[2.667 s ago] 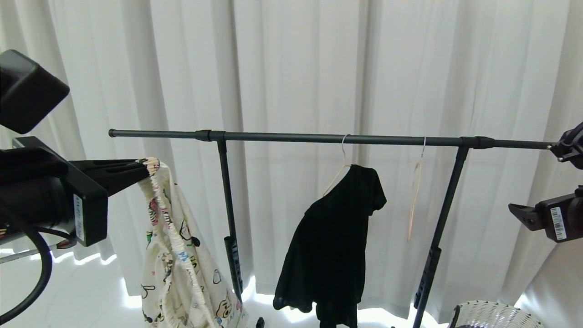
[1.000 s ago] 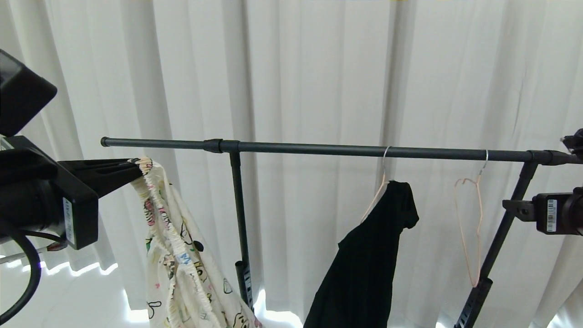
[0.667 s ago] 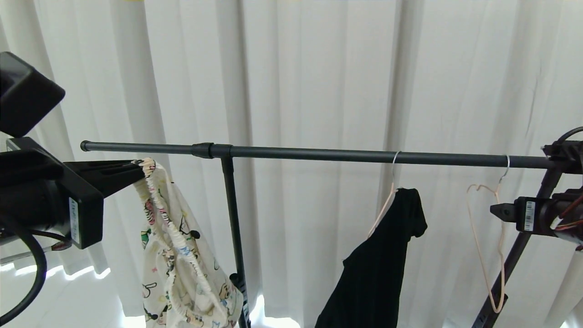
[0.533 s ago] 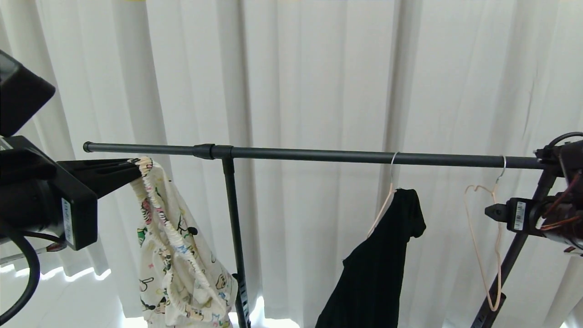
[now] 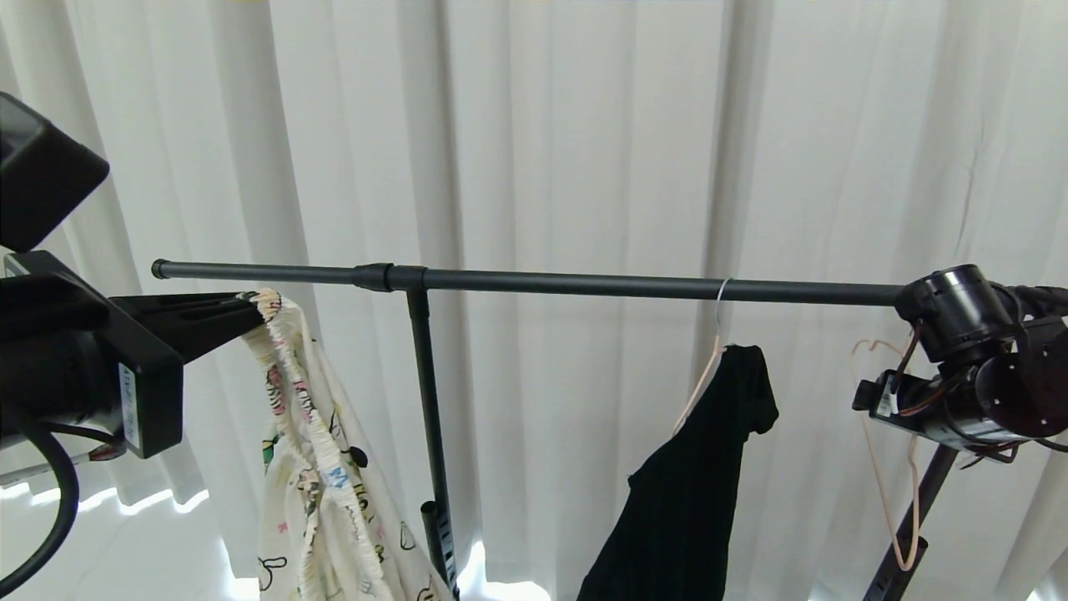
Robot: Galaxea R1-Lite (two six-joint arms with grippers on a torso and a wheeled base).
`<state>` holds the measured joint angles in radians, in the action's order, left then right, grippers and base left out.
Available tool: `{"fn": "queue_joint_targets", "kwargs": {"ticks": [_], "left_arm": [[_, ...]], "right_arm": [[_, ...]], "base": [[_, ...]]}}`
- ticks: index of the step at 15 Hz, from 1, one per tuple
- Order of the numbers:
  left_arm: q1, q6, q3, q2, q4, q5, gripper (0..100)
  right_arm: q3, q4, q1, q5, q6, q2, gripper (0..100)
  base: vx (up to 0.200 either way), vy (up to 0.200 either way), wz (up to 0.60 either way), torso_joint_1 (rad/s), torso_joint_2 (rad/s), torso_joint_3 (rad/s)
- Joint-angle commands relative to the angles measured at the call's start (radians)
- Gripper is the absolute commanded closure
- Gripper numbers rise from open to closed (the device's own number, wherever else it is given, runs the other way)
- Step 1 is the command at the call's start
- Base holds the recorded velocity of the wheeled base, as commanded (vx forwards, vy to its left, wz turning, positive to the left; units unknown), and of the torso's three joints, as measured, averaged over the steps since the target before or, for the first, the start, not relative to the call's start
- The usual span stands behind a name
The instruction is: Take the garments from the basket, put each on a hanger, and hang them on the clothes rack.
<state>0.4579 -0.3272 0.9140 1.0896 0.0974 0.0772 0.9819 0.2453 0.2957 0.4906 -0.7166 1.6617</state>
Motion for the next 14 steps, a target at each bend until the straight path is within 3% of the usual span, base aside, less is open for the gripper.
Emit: {"fn": "queue_joint_targets", "kwargs": {"ticks": [1,11,12,14], "left_arm": [[-0.001,0.0,-0.001,-0.004,0.001,0.001,100],[-0.001,0.0,-0.021,-0.017,-0.002,0.001,100],[-0.001,0.0,-0.021,-0.019,-0.002,0.001,100],[-0.001,0.0,-0.02,-0.019,-0.002,0.001,100]], "right_arm": [[0.003,0.002,0.0,0.0,-0.004,0.052,0],[-0.008,0.002,0.01,0.002,0.005,0.061,0],[-0.008,0.002,0.01,0.002,0.005,0.058,100],[-0.008,0.002,0.01,0.003,0.006,0.056,100]], "base": [[0.0,0.0,0.0,0.0,0.0,0.0],[0.0,0.0,0.0,0.0,0.0,0.0],[0.0,0.0,0.0,0.0,0.0,0.0],[0.0,0.0,0.0,0.0,0.0,0.0]]}}
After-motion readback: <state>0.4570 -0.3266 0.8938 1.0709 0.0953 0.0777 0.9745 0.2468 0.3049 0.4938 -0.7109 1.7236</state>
